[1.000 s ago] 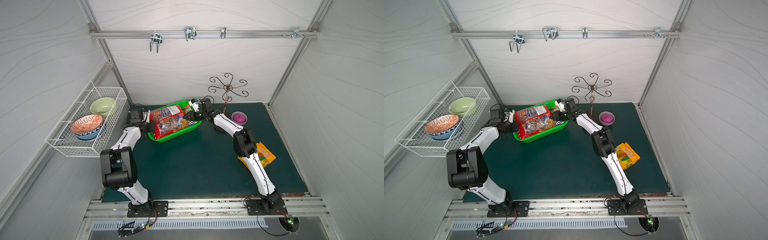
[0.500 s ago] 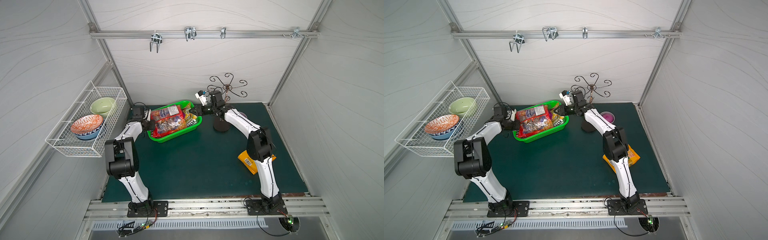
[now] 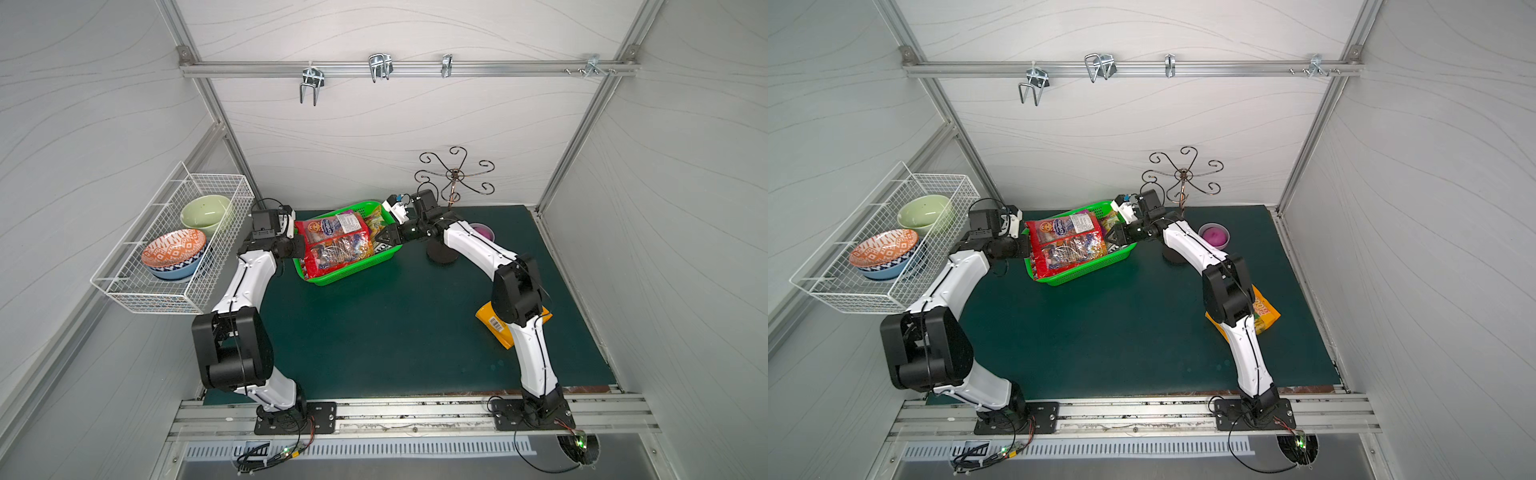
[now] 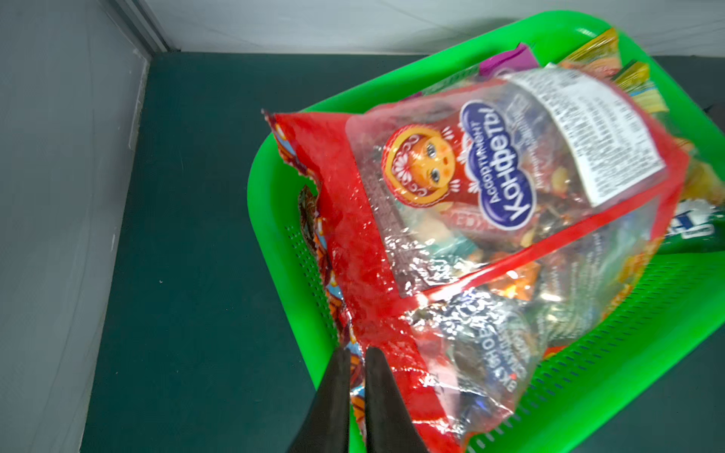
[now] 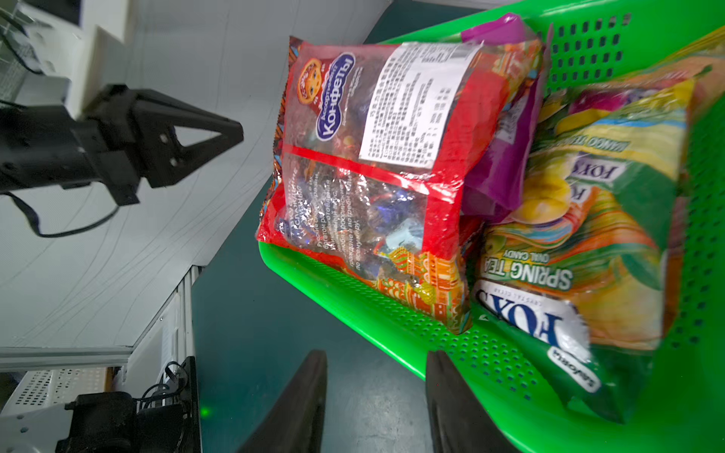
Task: Put the candies in the basket
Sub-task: Place the candy in the basket.
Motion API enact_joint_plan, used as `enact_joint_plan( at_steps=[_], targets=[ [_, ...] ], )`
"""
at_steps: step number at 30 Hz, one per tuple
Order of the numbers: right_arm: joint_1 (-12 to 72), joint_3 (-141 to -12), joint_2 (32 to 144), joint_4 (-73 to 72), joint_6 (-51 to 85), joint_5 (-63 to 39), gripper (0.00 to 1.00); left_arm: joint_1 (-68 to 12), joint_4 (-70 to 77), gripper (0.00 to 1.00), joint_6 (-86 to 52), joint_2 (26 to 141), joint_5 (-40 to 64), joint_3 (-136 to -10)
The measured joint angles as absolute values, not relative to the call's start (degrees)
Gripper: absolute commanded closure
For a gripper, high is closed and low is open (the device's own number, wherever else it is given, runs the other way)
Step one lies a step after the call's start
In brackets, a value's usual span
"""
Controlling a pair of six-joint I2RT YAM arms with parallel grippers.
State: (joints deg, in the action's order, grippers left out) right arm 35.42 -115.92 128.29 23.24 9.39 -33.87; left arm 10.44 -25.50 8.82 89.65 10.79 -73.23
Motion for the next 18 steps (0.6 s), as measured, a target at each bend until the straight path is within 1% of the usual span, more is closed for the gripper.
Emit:
enact_joint_plan(
  at_steps=[1,5,7,8,9,13,18],
  targets=[
    [35.77,-115.74,128.07,23.90,9.08,-32.86,0.52,10.44,-26.22,0.86,8.69,89.38,11.42,-73.97],
    [36.77,-110.54,123.22,26.57,8.03,-27.51,0.32,10.44,-29.08,0.86,8.27,87.74,14.17,-74.81],
    [36.75,-106.91,119.04,27.73,7.33,-24.38,0.18,10.28,-30.57,0.87,8.40,87.22,15.99,-74.74],
    [36.73,-105.08,116.66,28.42,7.20,-22.85,0.02,9.96,-30.79,0.88,8.60,87.02,16.78,-74.41],
    [36.73,-103.20,114.04,28.97,6.74,-20.97,0.01,9.63,-30.81,0.88,8.95,86.80,17.28,-73.78],
    [36.62,-95.70,103.85,30.06,5.32,-13.58,0.01,6.63,-31.11,0.88,10.90,86.50,18.65,-69.95],
    [36.36,-82.61,90.76,30.81,6.28,-1.65,0.01,3.75,-31.09,0.89,13.21,86.63,18.74,-64.75]
  ],
)
